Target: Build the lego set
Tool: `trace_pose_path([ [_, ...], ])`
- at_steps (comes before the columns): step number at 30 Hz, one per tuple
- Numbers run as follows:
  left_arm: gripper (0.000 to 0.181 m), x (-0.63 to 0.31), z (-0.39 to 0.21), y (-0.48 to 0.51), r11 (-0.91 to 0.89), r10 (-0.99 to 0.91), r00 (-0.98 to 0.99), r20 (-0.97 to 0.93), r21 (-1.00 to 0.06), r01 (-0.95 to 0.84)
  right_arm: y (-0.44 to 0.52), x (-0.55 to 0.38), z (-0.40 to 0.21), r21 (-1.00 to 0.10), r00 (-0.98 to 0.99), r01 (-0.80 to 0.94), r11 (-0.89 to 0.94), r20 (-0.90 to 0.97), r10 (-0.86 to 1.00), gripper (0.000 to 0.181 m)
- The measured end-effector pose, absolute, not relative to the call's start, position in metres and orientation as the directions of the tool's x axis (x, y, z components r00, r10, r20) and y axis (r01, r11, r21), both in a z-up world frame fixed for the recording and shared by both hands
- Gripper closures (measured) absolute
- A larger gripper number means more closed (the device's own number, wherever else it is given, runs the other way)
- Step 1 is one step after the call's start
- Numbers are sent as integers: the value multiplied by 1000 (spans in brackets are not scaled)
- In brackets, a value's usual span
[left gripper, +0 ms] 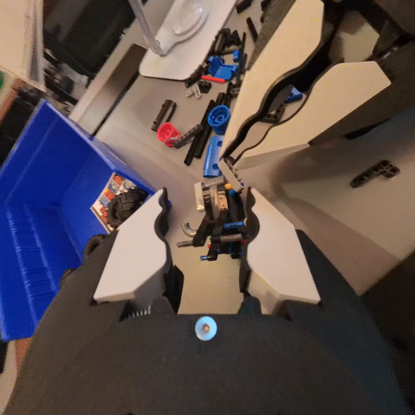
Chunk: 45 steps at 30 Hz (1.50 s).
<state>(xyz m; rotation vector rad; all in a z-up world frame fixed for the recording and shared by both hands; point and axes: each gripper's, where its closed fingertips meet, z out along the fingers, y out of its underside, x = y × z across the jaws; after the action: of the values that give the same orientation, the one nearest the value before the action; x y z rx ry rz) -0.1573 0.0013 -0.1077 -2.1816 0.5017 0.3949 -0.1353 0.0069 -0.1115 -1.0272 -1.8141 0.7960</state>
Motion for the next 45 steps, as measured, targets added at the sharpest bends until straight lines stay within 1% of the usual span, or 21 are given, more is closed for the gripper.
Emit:
trace_pose_path([
  [2,122,-152,-100,0,-531,-221,847,-484,-669,-521,6,-134,-107,-839,-268,312,445,371,889,175],
  [5,141,-143,-97,-4,-490,-246,772,-587,-612,-621,5,-133,-101,-846,-268,311,434,360,894,175],
  [7,137,-145,-94,-9,-495,-224,747,-626,-587,-641,7,-131,-98,-844,-266,309,438,366,892,175],
  [8,135,-145,-92,-14,-491,-218,765,-606,-609,-623,8,-129,-98,-843,-266,313,438,365,892,175],
  [10,122,-150,-92,-23,-512,-212,836,-506,-671,-536,11,-126,-99,-839,-266,321,439,365,892,175],
  [11,117,-152,-98,-27,-530,-234,852,-468,-673,-515,12,-125,-100,-837,-265,322,442,369,891,175],
  [12,118,-154,-103,-31,-541,-262,850,-457,-659,-521,13,-123,-100,-836,-266,322,444,370,890,175],
  [13,121,-155,-109,-35,-548,-309,832,-460,-629,-551,14,-122,-100,-837,-267,321,443,369,890,175],
  [14,128,-154,-117,-38,-543,-364,802,-473,-592,-595,15,-122,-100,-839,-268,319,441,367,891,175],
  [16,132,-162,-123,-36,-533,-392,753,-528,-537,-654,15,-120,-99,-841,-271,316,438,362,892,175],
  [17,132,-162,-124,-34,-512,-409,737,-538,-533,-673,15,-120,-98,-841,-271,315,439,364,891,175],
  [19,151,-165,-119,-28,-468,-405,709,-578,-535,-703,15,-119,-96,-843,-269,311,440,366,891,175],
  [21,169,-162,-115,-24,-441,-395,708,-585,-556,-705,17,-118,-95,-844,-265,310,437,364,893,175],
  [22,174,-164,-113,-22,-439,-378,711,-593,-561,-702,20,-119,-94,-845,-263,311,436,364,893,175],
  [27,174,-154,-109,-22,-410,-349,784,-514,-668,-621,30,-115,-91,-849,-261,320,420,347,901,175],
  [30,176,-124,-100,-24,-319,-412,837,-359,-804,-502,33,-110,-86,-862,-271,318,394,316,909,175],
  [32,176,-108,-95,-25,-276,-449,851,-273,-863,-422,36,-107,-84,-865,-277,324,384,301,912,175],
  [35,175,-106,-101,-29,-291,-467,849,-247,-864,-411,43,-103,-81,-866,-275,327,379,296,915,175],
  [37,175,-110,-104,-35,-328,-497,849,-179,-867,-375,45,-101,-81,-866,-278,332,374,289,916,175],
  [41,175,-131,-130,-50,-426,-522,831,-192,-785,-449,42,-101,-84,-865,-291,339,370,277,916,175],
  [45,175,-132,-143,-54,-440,-533,826,-181,-775,-453,31,-102,-93,-852,-339,359,381,261,904,175],
])
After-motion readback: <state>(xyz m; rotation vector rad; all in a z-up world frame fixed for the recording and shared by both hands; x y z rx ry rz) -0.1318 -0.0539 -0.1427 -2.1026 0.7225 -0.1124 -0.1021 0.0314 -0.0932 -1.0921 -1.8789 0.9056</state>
